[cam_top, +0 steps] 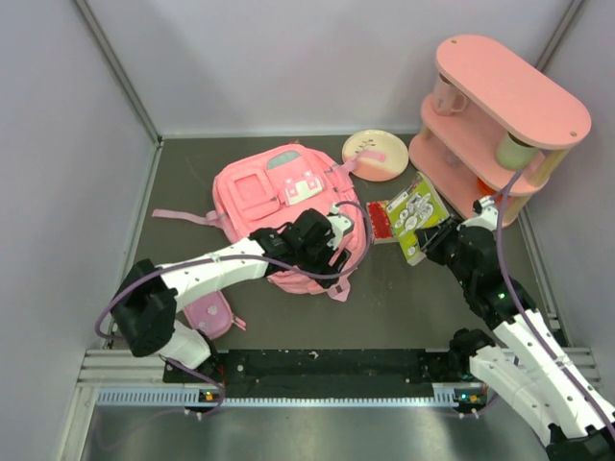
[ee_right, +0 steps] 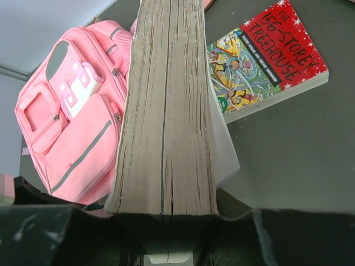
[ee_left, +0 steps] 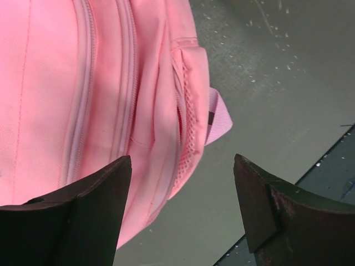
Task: Pack the student bag
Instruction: Pick up the book from the center of the board, then place the book in the student bag.
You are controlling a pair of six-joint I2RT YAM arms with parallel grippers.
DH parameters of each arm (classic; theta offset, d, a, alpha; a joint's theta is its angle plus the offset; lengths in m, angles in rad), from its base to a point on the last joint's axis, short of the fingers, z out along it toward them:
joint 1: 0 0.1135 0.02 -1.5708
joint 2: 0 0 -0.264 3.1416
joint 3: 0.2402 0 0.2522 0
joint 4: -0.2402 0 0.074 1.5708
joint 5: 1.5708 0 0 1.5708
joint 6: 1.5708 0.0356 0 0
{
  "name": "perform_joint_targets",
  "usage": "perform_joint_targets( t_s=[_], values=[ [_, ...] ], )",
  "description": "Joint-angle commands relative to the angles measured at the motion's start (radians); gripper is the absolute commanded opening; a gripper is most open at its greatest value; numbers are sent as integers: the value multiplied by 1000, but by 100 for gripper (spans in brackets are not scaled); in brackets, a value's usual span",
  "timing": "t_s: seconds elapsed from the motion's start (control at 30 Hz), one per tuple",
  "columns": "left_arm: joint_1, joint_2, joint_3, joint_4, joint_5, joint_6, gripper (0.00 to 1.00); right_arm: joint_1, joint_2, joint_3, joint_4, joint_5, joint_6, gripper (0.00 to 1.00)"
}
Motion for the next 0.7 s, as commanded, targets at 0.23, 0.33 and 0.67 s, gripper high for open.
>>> perform_joint_targets(
  t_s=[0.23,0.33,0.67],
  values=[
    [3,72,95,-56,-77,27,53,-15,3,76,93,-13,10,0],
    [4,84,99,-67,-123,19,41,-13,17,75,93,-25,13,0],
    [4,124,118,-77,-157,1,44,-16,35,67,104,-61,23,0]
  ],
)
